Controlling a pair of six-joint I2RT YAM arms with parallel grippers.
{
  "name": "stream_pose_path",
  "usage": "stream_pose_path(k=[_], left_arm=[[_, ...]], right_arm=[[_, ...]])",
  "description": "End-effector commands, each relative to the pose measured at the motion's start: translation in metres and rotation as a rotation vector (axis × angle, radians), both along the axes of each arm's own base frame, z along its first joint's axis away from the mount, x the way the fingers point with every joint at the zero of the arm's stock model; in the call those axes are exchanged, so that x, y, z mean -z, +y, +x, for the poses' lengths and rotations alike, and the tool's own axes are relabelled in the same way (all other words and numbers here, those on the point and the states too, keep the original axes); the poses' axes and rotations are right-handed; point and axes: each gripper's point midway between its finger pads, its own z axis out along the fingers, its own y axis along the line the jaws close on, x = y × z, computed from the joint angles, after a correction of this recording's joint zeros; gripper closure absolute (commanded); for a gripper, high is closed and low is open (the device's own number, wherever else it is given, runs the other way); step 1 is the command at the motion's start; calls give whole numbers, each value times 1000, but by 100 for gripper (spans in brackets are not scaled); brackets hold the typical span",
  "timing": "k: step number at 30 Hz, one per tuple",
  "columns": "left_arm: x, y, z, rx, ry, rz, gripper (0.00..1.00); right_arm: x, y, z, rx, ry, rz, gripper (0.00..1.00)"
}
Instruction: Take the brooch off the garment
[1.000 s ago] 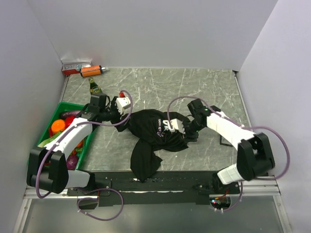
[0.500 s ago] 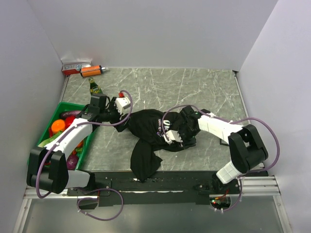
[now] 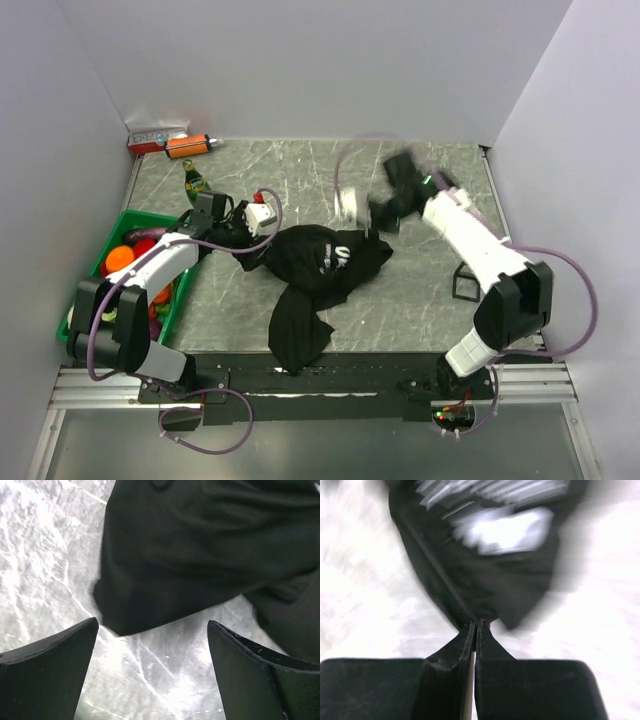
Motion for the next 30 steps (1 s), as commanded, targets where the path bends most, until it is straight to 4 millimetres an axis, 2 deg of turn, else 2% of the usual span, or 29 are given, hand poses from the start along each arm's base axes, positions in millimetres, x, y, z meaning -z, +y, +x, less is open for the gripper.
stream_pose_path(k=[1,2,3,4,8,13,15,19,22,25,26,27,30], left_arm=[[-19,-8,15,109,-124,11,4],[-21,-8,18,110,-130,11,3],[-21,-9,20,112,-131,8,3],[-21,-10,20,114,-128,5,3],[-24,-15,25,123,-130,-13,4],[-20,-23,23,157,-84,-46,2],[-14,-28,22,173,-54,-67,1],[-11,-44,33,171,-32,-115,1],[-43,-59,52,132,-62,-206,4],[-100,-66,67,69,-137,-306,1],[-127,-69,74,47,-201,-362,1],[-152,-68,73,36,-263,-391,3],[-213,-70,75,18,-378,-499,3]], right_arm=[[-148,27,30,147,-95,319,100],[-164,34,33,202,-50,389,100],[-198,36,43,224,-93,461,100],[-203,33,57,273,-66,497,100],[-245,40,89,417,33,713,100],[-248,46,116,513,109,799,100],[-258,47,122,530,107,833,100],[-264,50,135,550,112,868,100],[-263,55,143,595,163,900,100],[-255,67,156,634,230,932,100],[-253,74,159,646,258,944,100],[-246,86,165,650,296,949,100],[-250,114,180,634,350,1005,100]])
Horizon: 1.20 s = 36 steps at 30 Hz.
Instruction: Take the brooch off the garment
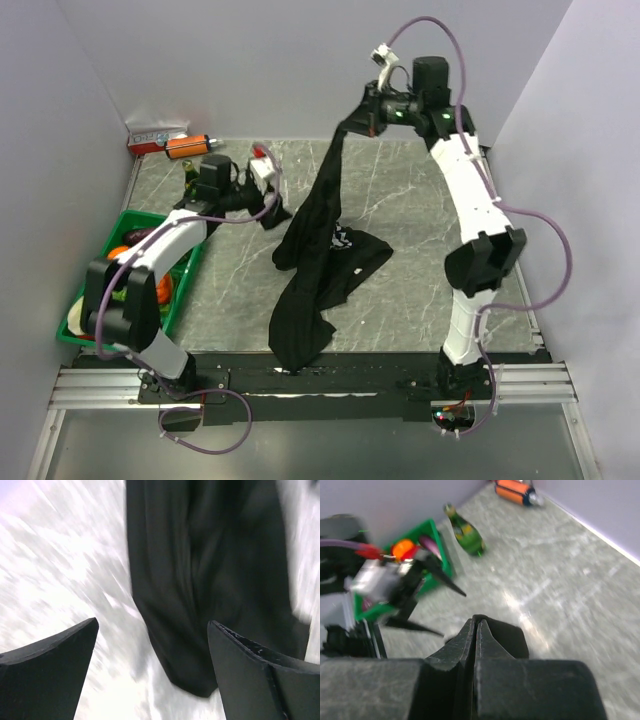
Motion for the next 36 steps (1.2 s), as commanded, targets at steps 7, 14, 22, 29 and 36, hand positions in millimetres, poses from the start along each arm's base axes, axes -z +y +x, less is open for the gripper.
stream_pose_path(k=[7,14,22,29,36], left_arm=[[-202,-23,33,-65,-342,-366,4],[-190,-43,34,-9,-275,-367,6],[-178,-39,36,-13,-340,-295,20],[-162,-44,41,7,-282,-277,98],[-156,-16,52,-86,-290,-202,99]], right_arm=[[-32,104,3,-161,-14,216,100],[-30,114,-12,-217,16,226,100],[-33,113,-14,-224,1,225,100],[-28,113,-16,-230,7,213,98],[-3,34,-11,-176,-29,76,40]])
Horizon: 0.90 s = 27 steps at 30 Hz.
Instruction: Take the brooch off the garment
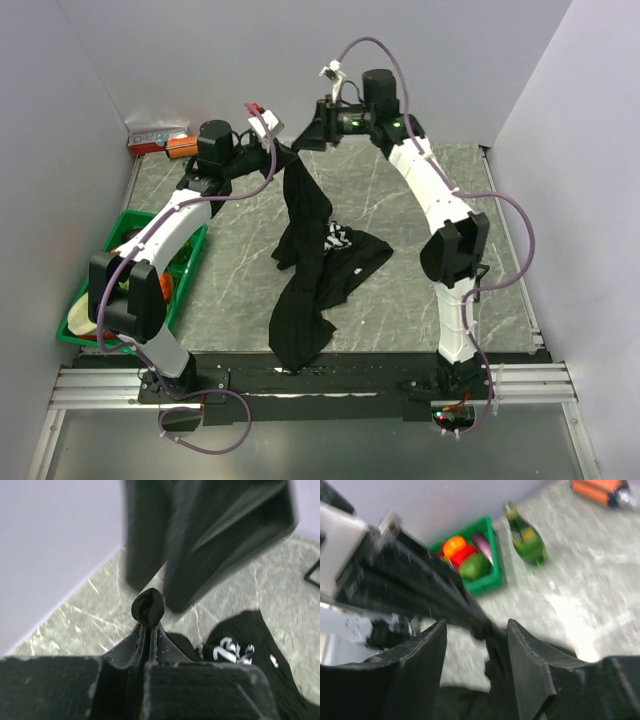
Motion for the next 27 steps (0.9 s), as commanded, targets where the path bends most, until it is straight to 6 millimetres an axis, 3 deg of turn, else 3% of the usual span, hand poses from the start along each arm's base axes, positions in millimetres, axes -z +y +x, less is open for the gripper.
stream_pose_path(k=[1,2,3,4,5,7,8,10,11,14,19,27], left_arm=[[-14,27,1,-55,-28,37,99],[-19,45,4,-93,-39,38,99],[-19,54,4,-114,-36,44,99],[-15,64,4,-137,-16,54,99],[-22,80,4,-172,-37,64,99],[-25,96,7,-229,-52,78,99],[-33,106,5,-255,-75,79,99],[-36,114,4,-271,-101,104,99],[-34,114,0,-269,-91,117,99],[-34,115,-4,-259,-90,125,99],[-30,117,-4,-270,-72,130,99],[-23,118,-2,-277,-54,137,99]], right_arm=[[-11,-89,-4,76,-179,-137,39],[6,-123,7,163,-174,-212,39],[21,-138,11,154,-251,-285,38],[40,-152,3,151,-236,-358,37],[72,-171,-1,171,-224,-470,36],[108,-189,-9,104,-295,-618,32],[141,-202,-19,89,-244,-701,31],[169,-210,-26,39,-234,-771,29],[194,-214,-35,0,-176,-806,28],[233,-218,-42,-71,-119,-891,26],[270,-222,-47,-150,-108,-1016,25],[309,-232,-64,-263,-118,-1173,25]])
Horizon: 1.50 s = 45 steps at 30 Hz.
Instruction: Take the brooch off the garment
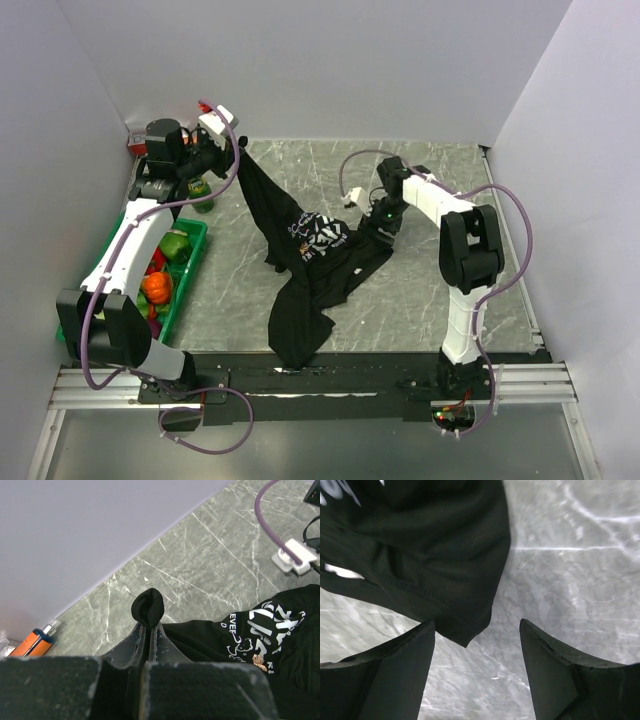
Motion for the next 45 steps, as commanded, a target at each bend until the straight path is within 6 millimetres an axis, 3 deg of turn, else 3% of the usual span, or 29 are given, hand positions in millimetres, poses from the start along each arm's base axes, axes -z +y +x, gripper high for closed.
stream_pose_path(k=[1,5,8,9,12,15,16,18,19,21,22,24,25,27,28,30,31,32,33,34,35,36,37,38,39,41,42,44,45], left_arm=[[-8,4,0,-13,-38,13,99],[-5,6,3,-15,-40,18,99],[-5,5,7,-10,-42,11,99],[-7,2,8,0,-48,6,99],[-12,-1,14,15,-60,-5,99],[-22,-4,23,22,-80,-25,99],[-23,-4,28,17,-77,-29,99],[-51,-3,36,7,-156,-37,99],[-61,-3,43,1,-194,-43,99],[-100,2,50,-34,-286,-62,99],[-110,4,56,-43,-310,-73,99],[-148,7,55,-49,-386,-92,99],[-155,8,55,-44,-403,-89,99],[-165,5,46,-6,-428,-59,99],[-170,4,35,11,-436,-47,99],[-141,-4,20,87,-362,13,99],[-140,-5,2,111,-356,37,99],[-100,-6,-9,143,-223,57,99],[-83,-8,-20,172,-178,73,99],[-77,-7,-40,186,-148,79,99],[-34,-7,-53,203,-31,85,99],[-4,-5,-73,227,66,112,99],[5,-5,-97,252,97,118,99],[39,-4,-115,265,196,122,99],[62,-1,-138,288,286,146,99],[89,8,-171,296,355,196,99],[99,12,-184,316,363,241,99],[110,21,-212,312,402,289,90],[110,24,-217,318,385,315,62]], right_arm=[[17,-16,-3,-57,-2,-118,26],[30,-20,-6,-43,45,-148,47],[33,-20,-4,-29,65,-157,76],[33,-23,-1,-4,62,-170,89],[19,-34,28,78,-12,-162,100],[-23,-58,73,187,-134,-127,100],[-57,-59,100,212,-232,-94,100],[-93,-79,128,272,-336,-79,100],[-131,-85,151,295,-447,-62,100],[-172,-100,171,324,-570,-56,100],[-211,-106,185,338,-690,-48,100],[-245,-114,195,338,-810,-55,100],[-272,-116,199,345,-904,-45,100],[-292,-125,196,354,-970,-59,100],[-303,-126,188,352,-991,-55,100],[-304,-122,174,321,-968,-35,100],[-303,-120,158,305,-945,-31,100],[-292,-119,145,282,-894,-39,100],[-285,-113,134,255,-865,-19,100],[-266,-110,111,230,-806,-14,100],[-253,-104,97,177,-768,-13,100],[-212,-98,73,137,-651,-4,100],[-212,-90,50,94,-632,4,100],[-197,-86,32,14,-587,-15,100],[-156,-85,-7,-29,-422,-30,100],[-136,-78,-48,-104,-328,-42,98],[-109,-79,-89,-126,-171,-41,93],[-103,-70,-125,-152,-83,26,69],[-98,-66,-140,-156,-39,56,62]])
